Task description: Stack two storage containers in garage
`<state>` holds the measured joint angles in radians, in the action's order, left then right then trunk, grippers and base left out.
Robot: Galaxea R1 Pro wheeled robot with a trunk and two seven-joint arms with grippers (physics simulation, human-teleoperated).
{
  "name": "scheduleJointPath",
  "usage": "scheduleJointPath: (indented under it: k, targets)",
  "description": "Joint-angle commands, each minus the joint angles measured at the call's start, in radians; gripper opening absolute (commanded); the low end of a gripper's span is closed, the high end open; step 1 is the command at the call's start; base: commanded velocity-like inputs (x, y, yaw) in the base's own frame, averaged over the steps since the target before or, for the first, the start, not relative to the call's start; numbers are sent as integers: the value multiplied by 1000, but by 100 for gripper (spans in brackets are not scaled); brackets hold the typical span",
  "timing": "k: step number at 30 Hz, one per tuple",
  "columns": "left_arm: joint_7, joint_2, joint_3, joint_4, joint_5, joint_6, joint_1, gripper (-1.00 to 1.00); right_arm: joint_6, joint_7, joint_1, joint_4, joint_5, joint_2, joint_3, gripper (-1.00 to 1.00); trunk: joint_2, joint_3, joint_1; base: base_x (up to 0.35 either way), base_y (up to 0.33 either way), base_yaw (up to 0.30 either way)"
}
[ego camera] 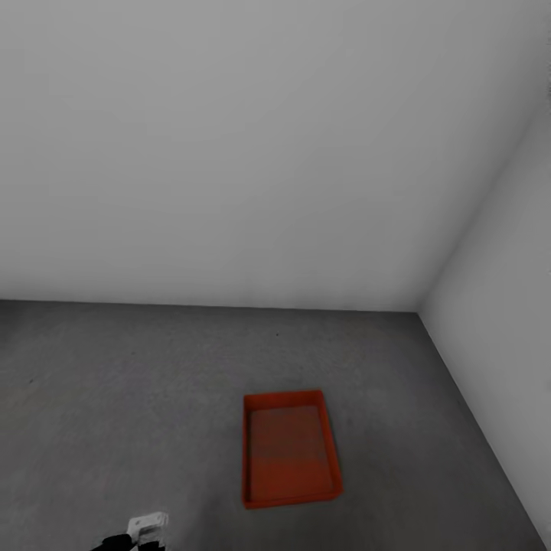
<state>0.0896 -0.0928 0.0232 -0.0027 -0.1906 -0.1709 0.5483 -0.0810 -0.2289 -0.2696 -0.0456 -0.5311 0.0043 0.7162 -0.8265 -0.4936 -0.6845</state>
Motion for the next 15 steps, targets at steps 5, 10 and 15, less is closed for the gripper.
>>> scheduleJointPath:
  k: [5,10,15]
  targets:
    - [2,-1,3,0,-9,64,-33,100,-3,-1,0,1,-10,-1,8,100,-1,-1,1,-339,0,0]
    - [4,-1,3,0,-9,79,-45,100,-3,0,0,1,-10,0,8,100,-1,-1,1,-332,0,0]
    - [4,-1,3,0,-9,81,-46,100,-5,-1,0,1,-14,0,8,100,-1,1,1,-136,0,0]
